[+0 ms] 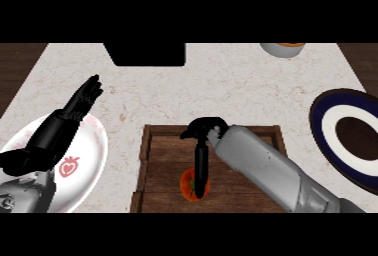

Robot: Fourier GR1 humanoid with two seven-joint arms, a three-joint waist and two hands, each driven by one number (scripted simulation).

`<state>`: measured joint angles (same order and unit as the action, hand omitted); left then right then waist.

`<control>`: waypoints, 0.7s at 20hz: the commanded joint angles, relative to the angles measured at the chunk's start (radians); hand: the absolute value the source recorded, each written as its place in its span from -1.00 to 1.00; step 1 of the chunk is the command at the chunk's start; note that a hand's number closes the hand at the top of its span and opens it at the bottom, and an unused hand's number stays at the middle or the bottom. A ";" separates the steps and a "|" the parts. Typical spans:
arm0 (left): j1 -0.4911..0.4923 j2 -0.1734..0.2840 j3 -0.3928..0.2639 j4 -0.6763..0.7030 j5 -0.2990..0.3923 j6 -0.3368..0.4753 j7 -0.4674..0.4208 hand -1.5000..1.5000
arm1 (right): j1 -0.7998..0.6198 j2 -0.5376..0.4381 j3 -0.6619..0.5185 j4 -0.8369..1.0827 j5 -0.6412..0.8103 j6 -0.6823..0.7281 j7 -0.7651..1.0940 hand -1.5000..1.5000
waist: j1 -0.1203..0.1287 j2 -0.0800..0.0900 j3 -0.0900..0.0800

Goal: Pick the tomato from the tray and place it in the plate

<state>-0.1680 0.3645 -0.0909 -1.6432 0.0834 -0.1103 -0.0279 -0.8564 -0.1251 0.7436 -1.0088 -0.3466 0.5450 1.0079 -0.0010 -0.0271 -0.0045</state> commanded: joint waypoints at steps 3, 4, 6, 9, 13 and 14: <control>-0.009 -0.018 -0.008 -0.016 -0.018 0.006 0.008 0.00 | 0.097 0.054 0.076 0.002 -0.019 0.033 0.133 -1.00 | -0.001 0.024 0.004; -0.035 -0.017 0.000 0.009 -0.011 -0.002 0.022 0.00 | 0.093 0.003 0.065 -0.007 -0.018 0.071 0.113 -1.00 | -0.006 0.026 0.004; -0.001 0.007 0.028 0.020 0.006 -0.030 -0.016 0.00 | 0.106 0.065 0.094 -0.016 -0.001 0.011 0.136 -1.00 | 0.001 0.025 0.004; 0.029 -0.007 0.005 -0.064 -0.018 -0.001 0.042 0.00 | 0.142 0.059 0.124 -0.063 0.040 -0.025 0.142 -1.00 | 0.003 0.021 0.004; 0.038 -0.028 0.010 0.031 -0.041 -0.019 -0.067 0.00 | 0.123 0.072 0.112 -0.017 0.102 0.049 -0.042 1.00 | 0.007 0.029 0.004; 0.052 -0.008 0.025 -0.042 -0.014 -0.028 -0.004 0.00 | 0.172 0.024 0.132 -0.063 0.135 0.049 -0.062 1.00 | 0.007 0.026 0.005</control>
<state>-0.1496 0.3511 -0.0765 -1.6579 0.0693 -0.1283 -0.0322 -0.7731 -0.1203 0.8246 -1.0743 -0.2452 0.5555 0.9563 0.0007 -0.0295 -0.0045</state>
